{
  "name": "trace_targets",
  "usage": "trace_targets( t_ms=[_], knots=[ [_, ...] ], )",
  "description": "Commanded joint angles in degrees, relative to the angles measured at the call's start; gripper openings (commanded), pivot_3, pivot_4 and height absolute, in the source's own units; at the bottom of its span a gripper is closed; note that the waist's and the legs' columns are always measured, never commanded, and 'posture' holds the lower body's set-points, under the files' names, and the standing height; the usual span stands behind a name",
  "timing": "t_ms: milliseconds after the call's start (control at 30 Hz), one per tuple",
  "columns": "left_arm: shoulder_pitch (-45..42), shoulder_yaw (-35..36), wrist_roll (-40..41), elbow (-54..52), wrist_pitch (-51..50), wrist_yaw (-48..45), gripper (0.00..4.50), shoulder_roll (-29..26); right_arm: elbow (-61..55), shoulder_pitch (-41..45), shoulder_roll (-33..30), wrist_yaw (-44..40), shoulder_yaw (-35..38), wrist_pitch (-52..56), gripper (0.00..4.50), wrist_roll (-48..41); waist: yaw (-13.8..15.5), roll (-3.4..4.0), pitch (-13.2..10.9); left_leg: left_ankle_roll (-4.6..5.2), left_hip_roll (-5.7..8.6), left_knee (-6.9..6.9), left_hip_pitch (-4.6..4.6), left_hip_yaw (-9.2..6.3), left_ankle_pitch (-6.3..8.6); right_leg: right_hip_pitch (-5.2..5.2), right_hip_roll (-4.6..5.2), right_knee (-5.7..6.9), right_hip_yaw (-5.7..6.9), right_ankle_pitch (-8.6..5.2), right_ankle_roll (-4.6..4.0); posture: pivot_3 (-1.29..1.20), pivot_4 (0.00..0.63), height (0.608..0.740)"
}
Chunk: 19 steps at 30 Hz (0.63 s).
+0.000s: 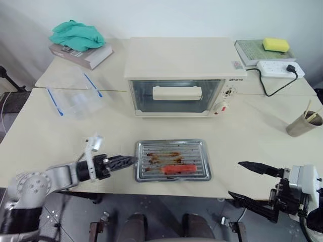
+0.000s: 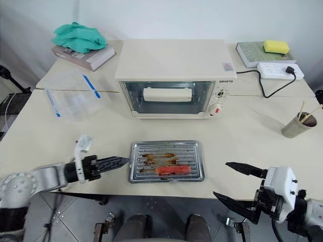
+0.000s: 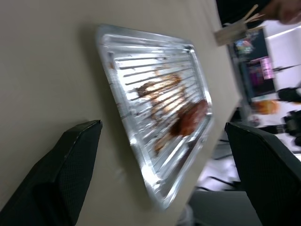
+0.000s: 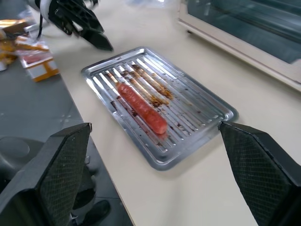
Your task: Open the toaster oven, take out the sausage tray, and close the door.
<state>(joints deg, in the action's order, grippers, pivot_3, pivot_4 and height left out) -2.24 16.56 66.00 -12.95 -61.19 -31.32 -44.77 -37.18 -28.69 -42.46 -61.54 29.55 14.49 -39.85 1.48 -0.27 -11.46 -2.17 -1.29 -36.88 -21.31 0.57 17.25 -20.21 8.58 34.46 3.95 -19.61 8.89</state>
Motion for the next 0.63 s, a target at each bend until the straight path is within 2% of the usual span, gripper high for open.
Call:
trace_targets(
  t_ms=[33,133,233,367,500,633],
  knots=[
    [5.78,6.30,-10.57,0.18,14.40,-7.44,4.47,-1.72,3.47,4.54,-0.01,-2.91,-3.38,-5.61,4.50,3.14,0.11,-0.04,-0.01,0.03,0.00,-0.03,-0.05,-0.01,0.02,-0.02,0.00,-0.01,0.00,0.00,0.00,0.00,0.150,0.740],
    [10.99,6.79,-22.93,0.99,30.60,-16.03,4.47,-3.89,8.43,9.89,1.55,-4.77,-6.19,-9.94,4.50,4.41,-0.06,-0.14,-0.03,0.04,-0.05,-0.01,-0.17,0.16,0.06,-0.20,-0.02,-0.13,-0.06,0.05,-0.09,0.00,0.150,0.740],
    [10.07,9.02,-29.17,4.65,41.42,-18.07,4.47,-3.64,14.08,15.46,-0.84,-7.82,-7.40,-8.67,4.50,2.96,0.15,-0.08,-0.07,0.12,-0.08,-0.02,-0.26,0.25,0.14,-0.27,-0.03,-0.20,-0.09,0.06,-0.09,0.00,0.150,0.740],
    [12.03,9.73,-37.73,13.37,62.52,-29.72,4.47,-4.48,17.85,17.37,-2.73,-13.30,-8.53,-12.04,4.50,4.77,0.12,-0.07,-0.06,0.16,-0.16,-0.05,-0.31,0.34,0.25,-0.34,-0.06,-0.27,-0.03,0.07,-0.07,0.00,0.150,0.740],
    [11.07,9.21,-40.10,17.51,69.16,-32.36,4.47,-3.68,20.91,17.06,-2.55,-15.23,-7.98,-16.15,4.50,6.66,0.03,-0.10,-0.07,0.26,-0.37,-0.13,-0.31,0.71,0.54,-0.42,-0.06,-0.06,0.43,0.09,-0.03,0.00,0.150,0.740],
    [9.14,8.34,-39.41,17.83,69.82,-32.69,4.47,-2.62,22.00,16.96,-2.26,-14.34,-6.97,-17.60,4.50,7.03,0.01,-0.13,-0.08,0.37,-0.41,-0.28,-0.27,0.93,0.67,-0.42,0.01,-0.04,0.51,0.16,0.10,0.00,0.150,0.740]
  ],
)
